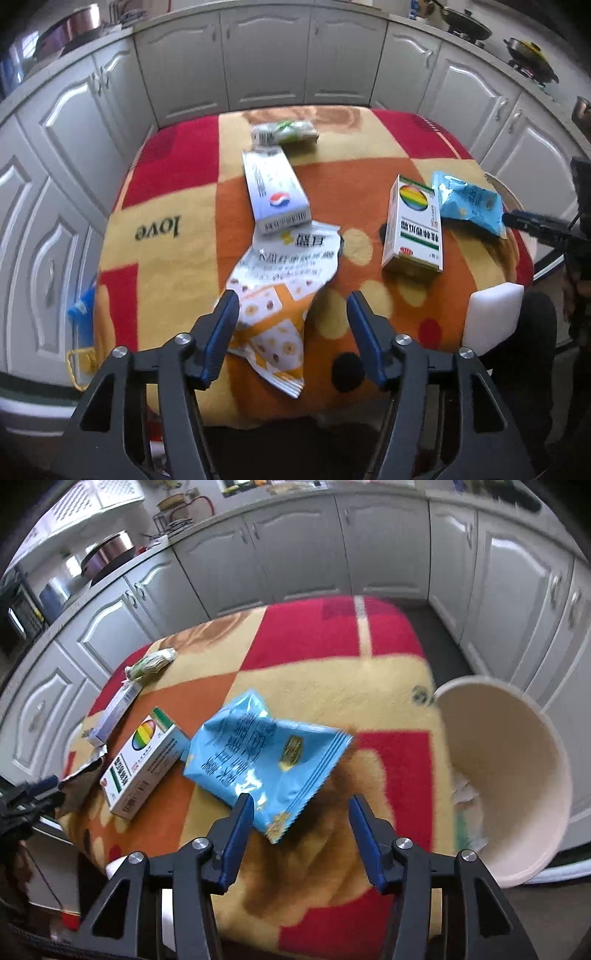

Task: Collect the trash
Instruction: 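Grasp the orange-white snack wrapper with the left tool while the right grasps the blue packet, then carry the wrapper and blue packet over the bucket and release both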

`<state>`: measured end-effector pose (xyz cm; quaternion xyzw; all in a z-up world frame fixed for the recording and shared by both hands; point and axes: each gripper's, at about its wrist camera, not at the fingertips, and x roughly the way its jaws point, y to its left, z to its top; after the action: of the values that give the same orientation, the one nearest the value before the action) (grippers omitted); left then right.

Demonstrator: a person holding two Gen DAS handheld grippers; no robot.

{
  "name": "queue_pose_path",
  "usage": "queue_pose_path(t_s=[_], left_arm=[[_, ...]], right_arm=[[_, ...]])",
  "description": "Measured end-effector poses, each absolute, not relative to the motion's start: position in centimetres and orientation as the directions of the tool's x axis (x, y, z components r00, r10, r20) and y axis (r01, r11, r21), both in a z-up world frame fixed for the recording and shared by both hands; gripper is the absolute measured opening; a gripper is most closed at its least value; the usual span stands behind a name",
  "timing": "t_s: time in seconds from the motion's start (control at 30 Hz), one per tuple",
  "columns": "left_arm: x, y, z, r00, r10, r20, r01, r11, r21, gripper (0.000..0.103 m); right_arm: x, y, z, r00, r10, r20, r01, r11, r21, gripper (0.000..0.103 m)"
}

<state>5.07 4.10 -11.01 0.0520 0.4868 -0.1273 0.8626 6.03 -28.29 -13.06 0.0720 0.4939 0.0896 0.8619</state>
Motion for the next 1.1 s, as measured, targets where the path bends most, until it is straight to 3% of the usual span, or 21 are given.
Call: queue_pose_path(t_s=[0.03, 0.07, 0.1, 0.33, 0.47, 0.6, 0.67, 0.7, 0.8, 0.9, 1.1], left_arm=[[5.3, 4.1, -10.9, 0.494, -0.166, -0.854, 0.278, 0.96, -0.026, 0.064], [5.6, 4.1, -10.9, 0.491, -0.168, -0.855, 0.285, 0.958, -0.025, 0.065], [5.8, 4.2, -11.0, 0.479, -0.176, -0.86, 0.298, 0.954, -0.03, 0.069], [8.9, 5.0, -12.5, 0.366, -0.263, -0.893, 0.328, 0.934, -0.141, 0.07], [9.9, 4.3, -14.0, 0.329, -0.22, -0.918, 0.347, 0.933, -0.099, 0.07], [9.3, 3.1, -14.9, 0.382, -0.099, -0.919, 0.366, 0.929, 0.052, 0.07], [9.2, 3.0, -15.4, 0.387, -0.076, -0.919, 0.341, 0.938, 0.067, 0.069], [9.0, 2.9, -15.5, 0.397, -0.068, -0.915, 0.325, 0.943, 0.071, 0.066], [8.1, 2.9, -14.8, 0.418, -0.094, -0.904, 0.315, 0.948, 0.047, 0.034], [6.8, 2.6, -14.0, 0.434, -0.092, -0.896, 0.314, 0.948, 0.055, 0.019], [4.3, 1.5, -11.2, 0.447, -0.178, -0.876, 0.34, 0.94, -0.018, 0.011]], right_arm=[[6.0, -28.4, -12.6, 0.51, 0.216, -0.833, -0.093, 0.976, 0.196, 0.064], [6.2, -28.5, -12.2, 0.524, 0.209, -0.826, -0.108, 0.978, 0.178, 0.079], [6.2, -28.5, -11.9, 0.53, 0.212, -0.821, -0.124, 0.977, 0.172, 0.084], [9.6, -24.9, -11.7, 0.435, 0.296, -0.85, -0.425, 0.9, 0.096, 0.088], [11.0, -22.1, -13.6, 0.381, 0.254, -0.889, -0.554, 0.832, 0.0, 0.088], [11.9, -21.6, -15.5, 0.361, 0.233, -0.903, -0.55, 0.835, -0.004, 0.088], [11.4, -22.3, -15.4, 0.396, 0.263, -0.88, -0.51, 0.86, 0.028, 0.084], [11.2, -22.5, -15.3, 0.409, 0.272, -0.871, -0.497, 0.867, 0.037, 0.074], [10.1, -23.9, -14.9, 0.445, 0.3, -0.843, -0.427, 0.899, 0.095, 0.061], [9.1, -25.5, -14.8, 0.455, 0.325, -0.829, -0.346, 0.922, 0.172, 0.05], [6.1, -27.7, -13.2, 0.527, 0.335, -0.781, -0.262, 0.938, 0.226, 0.043]])
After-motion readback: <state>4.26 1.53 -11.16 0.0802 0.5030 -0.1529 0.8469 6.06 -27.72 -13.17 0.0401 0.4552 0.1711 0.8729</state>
